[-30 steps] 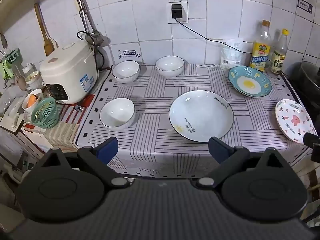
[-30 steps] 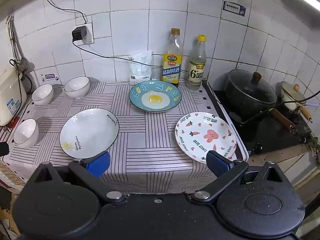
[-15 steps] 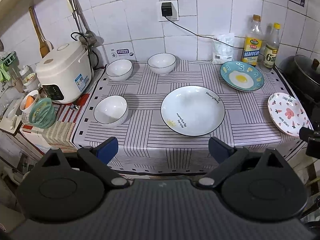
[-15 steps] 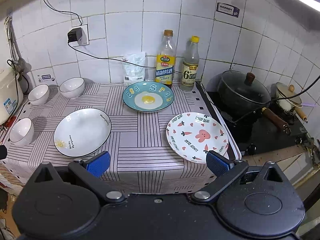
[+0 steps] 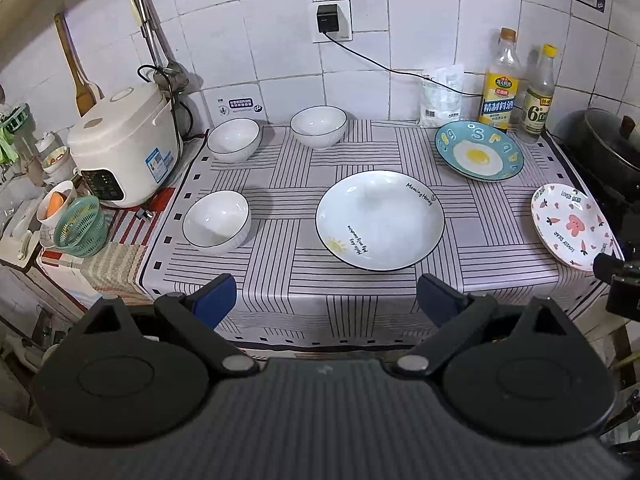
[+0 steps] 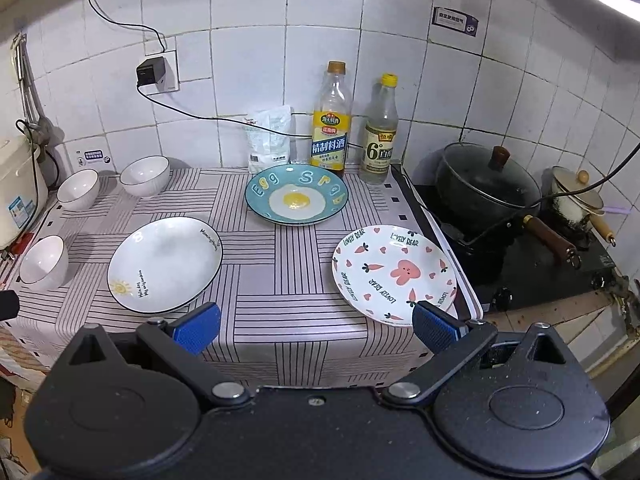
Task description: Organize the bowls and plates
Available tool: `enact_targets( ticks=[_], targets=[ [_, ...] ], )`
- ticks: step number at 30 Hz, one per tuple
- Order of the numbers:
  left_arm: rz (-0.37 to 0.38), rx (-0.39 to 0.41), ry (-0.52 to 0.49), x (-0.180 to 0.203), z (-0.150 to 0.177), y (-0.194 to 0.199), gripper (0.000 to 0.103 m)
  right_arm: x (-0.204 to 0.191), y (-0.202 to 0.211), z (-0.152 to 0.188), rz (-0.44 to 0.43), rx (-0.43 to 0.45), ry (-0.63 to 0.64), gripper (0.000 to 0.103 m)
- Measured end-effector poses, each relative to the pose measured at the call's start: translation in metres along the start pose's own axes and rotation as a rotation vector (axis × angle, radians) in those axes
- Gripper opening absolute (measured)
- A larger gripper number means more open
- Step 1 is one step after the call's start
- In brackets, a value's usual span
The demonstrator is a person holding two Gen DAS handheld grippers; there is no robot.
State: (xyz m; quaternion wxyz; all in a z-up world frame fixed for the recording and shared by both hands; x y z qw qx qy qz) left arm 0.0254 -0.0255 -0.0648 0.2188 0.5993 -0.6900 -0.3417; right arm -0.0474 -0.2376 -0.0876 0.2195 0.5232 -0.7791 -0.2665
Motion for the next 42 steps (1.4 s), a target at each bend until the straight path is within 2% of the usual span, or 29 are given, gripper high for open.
enact_targets(
  ticks=[33, 36, 38, 42],
  targets=[
    [0.007, 0.031, -0.015, 0.005, 0.003, -0.006, 0.098, 0.000, -0.001, 0.004, -0.001, 0.006, 0.008, 0.103],
    [0.067, 0.093, 0.067, -0.006, -0.006, -0.001, 0.098, -0.002, 0.001, 0.002, -0.039, 0.035, 0.008, 0.103],
    [0.073, 0.125, 0.109, -0.015, -0.013, 0.002, 0.098, -0.004, 0.002, -0.001, -0.077, 0.073, 0.001, 0.103],
    [0.043, 0.132, 0.075, -0.027, -0.028, -0.007, 0.098, -0.011, -0.002, -0.013, -0.125, 0.146, 0.019, 0.103]
  ],
)
Point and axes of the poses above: each gripper's, at about its wrist camera, not at the fingertips, and y roughly against the way its jaws point, x to its right, z to its underside, the point moved 9 cm from there along -y, roughly the way its jaws point, and after that the axes turned 1 degree about -z, right-handed, at the moved point
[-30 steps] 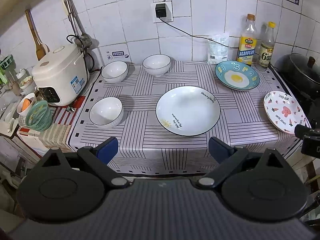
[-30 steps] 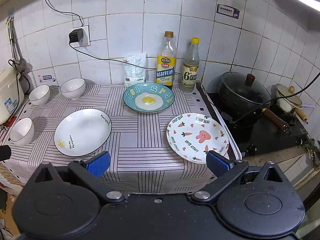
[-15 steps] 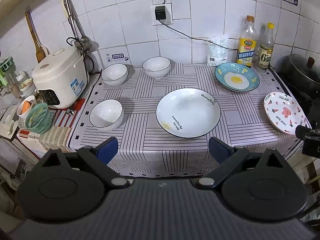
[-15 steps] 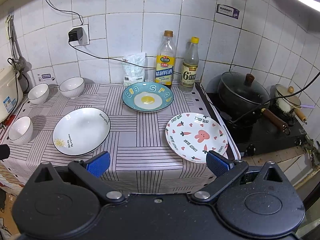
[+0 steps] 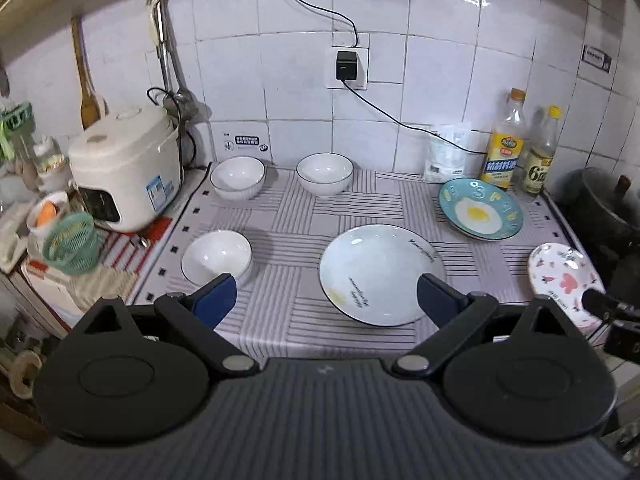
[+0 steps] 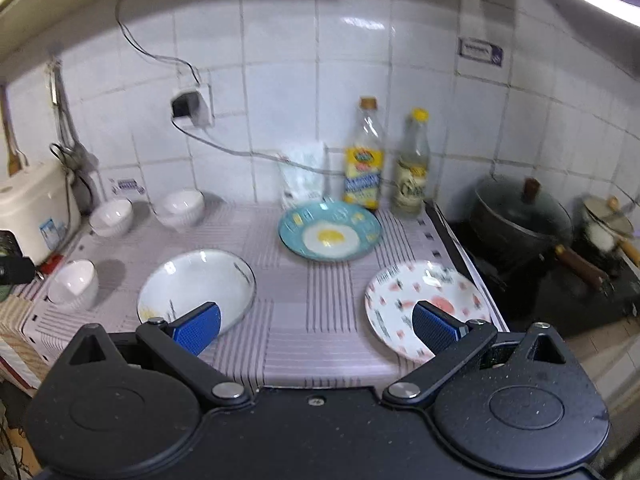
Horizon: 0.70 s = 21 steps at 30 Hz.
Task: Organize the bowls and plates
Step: 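Move both grippers to the white Morning Honey plate and grip its rim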
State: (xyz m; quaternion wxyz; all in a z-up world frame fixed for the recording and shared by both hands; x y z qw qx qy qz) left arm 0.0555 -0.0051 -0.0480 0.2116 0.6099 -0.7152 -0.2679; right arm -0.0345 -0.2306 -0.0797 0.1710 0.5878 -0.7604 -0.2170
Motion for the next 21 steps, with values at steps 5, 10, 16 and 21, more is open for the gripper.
enact_targets(
  ticks=[5, 10, 16, 21],
  targets=[
    [0.020, -0.068, -0.020, 0.000, 0.000, -0.044, 0.098, -0.013, -0.024, -0.009, -0.089, 0.077, 0.031, 0.103],
    [0.044, -0.181, -0.019, 0.007, 0.018, -0.103, 0.095, -0.020, -0.069, -0.005, -0.193, 0.176, 0.020, 0.103],
    [0.023, -0.275, 0.003, 0.006, 0.044, -0.174, 0.084, -0.043, -0.136, 0.015, -0.313, 0.085, 0.010, 0.095],
    [0.042, -0.289, 0.026, 0.004, 0.055, -0.221, 0.084, -0.059, -0.176, 0.040, -0.385, 0.024, -0.021, 0.089]
  ],
)
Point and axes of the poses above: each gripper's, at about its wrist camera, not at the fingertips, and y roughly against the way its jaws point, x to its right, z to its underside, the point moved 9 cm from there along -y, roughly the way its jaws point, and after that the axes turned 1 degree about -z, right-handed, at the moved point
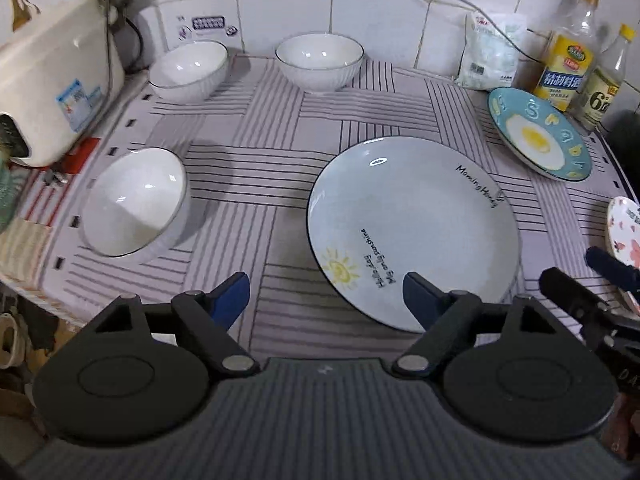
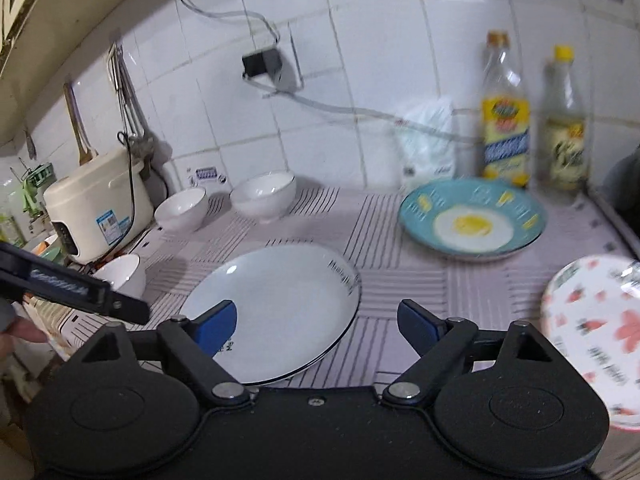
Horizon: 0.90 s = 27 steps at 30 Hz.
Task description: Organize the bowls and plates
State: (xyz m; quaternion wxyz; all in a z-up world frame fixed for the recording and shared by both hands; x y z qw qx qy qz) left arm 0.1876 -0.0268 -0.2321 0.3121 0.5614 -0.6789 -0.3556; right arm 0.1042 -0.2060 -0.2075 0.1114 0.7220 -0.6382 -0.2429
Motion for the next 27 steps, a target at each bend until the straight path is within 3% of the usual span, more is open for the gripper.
enact_targets(
  ticks=[5, 6, 14, 16, 18, 27],
  targets=[
    [0.009, -0.038, 0.020, -0.004, 0.001, -0.029, 0.082, 0.010, -0.038, 0.020, -0.016, -0.046, -0.054, 0.073],
    [0.016, -0.042, 0.018, -0.005, 0.001, -0.034, 0.074, 0.011, -0.044, 0.024, -0.020, -0.057, -0.071, 0.070],
    [0.090, -0.050, 0.022, 0.001, 0.001, -0.049, 0.051, 0.017, -0.066, 0.040, -0.061, -0.113, -0.145, 0.031],
    [0.105, -0.079, 0.025, 0.004, 0.003, -0.054, 0.042, 0.019, -0.069, 0.040, -0.064, -0.120, -0.153, 0.029],
    [0.120, -0.100, 0.033, 0.004, 0.005, -0.059, 0.025, 0.020, -0.070, 0.040, -0.066, -0.124, -0.164, 0.028],
    [0.092, -0.078, 0.122, 0.004, 0.004, -0.072, 0.025, 0.023, -0.083, 0.041, -0.065, -0.141, -0.188, 0.026]
  ],
)
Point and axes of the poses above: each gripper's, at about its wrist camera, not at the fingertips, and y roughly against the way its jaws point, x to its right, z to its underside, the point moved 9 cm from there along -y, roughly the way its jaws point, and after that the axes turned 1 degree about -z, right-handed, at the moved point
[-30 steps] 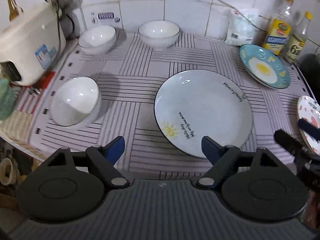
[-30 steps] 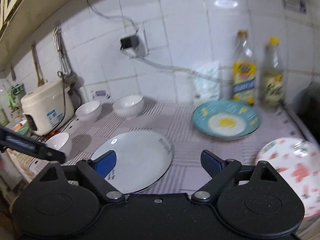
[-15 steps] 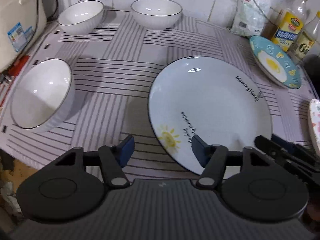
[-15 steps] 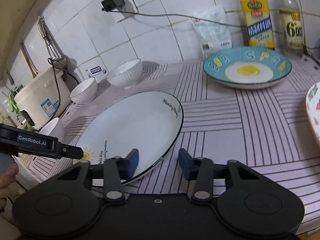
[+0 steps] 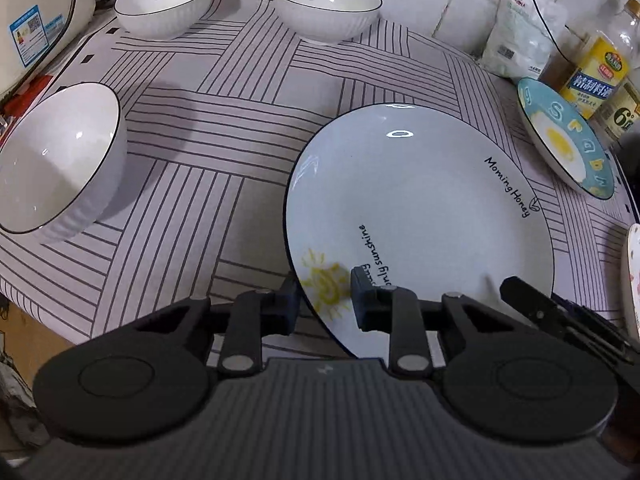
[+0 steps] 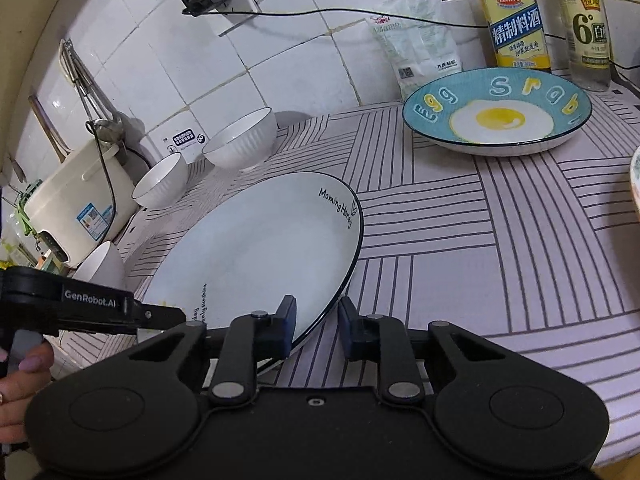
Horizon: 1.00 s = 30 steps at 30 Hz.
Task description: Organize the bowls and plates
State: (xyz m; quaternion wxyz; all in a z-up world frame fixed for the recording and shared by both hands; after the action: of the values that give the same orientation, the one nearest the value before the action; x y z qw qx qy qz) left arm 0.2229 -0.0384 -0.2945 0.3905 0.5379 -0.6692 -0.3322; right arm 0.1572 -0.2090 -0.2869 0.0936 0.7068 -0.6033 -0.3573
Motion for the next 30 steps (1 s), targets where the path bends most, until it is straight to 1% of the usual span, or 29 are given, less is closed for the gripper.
enact_targets(
  ticks=[4, 6, 7, 9, 11, 16, 23, 30],
  targets=[
    [-0.016, -0.017, -0.010, 0.003, -0.001, 0.002, 0.025, -0.003, -0.003, -0.002, -0.007, -0.025, 0.055, 0.028],
    [-0.016, -0.015, -0.027, 0.005, -0.002, 0.004, 0.025, -0.001, -0.002, -0.003, -0.030, -0.034, 0.043, 0.028],
    [-0.013, -0.010, -0.029, 0.007, -0.004, 0.005, 0.025, -0.002, -0.001, -0.003, -0.029, -0.035, 0.052, 0.028],
    [-0.005, 0.002, -0.039, 0.009, -0.008, 0.008, 0.025, -0.002, 0.001, -0.004, -0.021, -0.029, 0.075, 0.028],
    [0.003, 0.007, -0.051, 0.012, -0.015, 0.009, 0.025, -0.001, 0.003, -0.009, -0.024, -0.015, 0.066, 0.028],
    [0.039, -0.009, -0.045, 0.014, -0.036, 0.001, 0.025, 0.000, 0.001, -0.027, -0.017, 0.013, 0.062, 0.028],
    [0.030, -0.010, -0.058, 0.015, -0.066, -0.020, 0.025, 0.004, -0.023, -0.049, 0.001, 0.017, 0.055, 0.028],
    [0.011, -0.037, -0.075, 0.011, -0.080, -0.033, 0.025, 0.000, -0.045, -0.058, 0.030, -0.002, 0.068, 0.028]
  ],
)
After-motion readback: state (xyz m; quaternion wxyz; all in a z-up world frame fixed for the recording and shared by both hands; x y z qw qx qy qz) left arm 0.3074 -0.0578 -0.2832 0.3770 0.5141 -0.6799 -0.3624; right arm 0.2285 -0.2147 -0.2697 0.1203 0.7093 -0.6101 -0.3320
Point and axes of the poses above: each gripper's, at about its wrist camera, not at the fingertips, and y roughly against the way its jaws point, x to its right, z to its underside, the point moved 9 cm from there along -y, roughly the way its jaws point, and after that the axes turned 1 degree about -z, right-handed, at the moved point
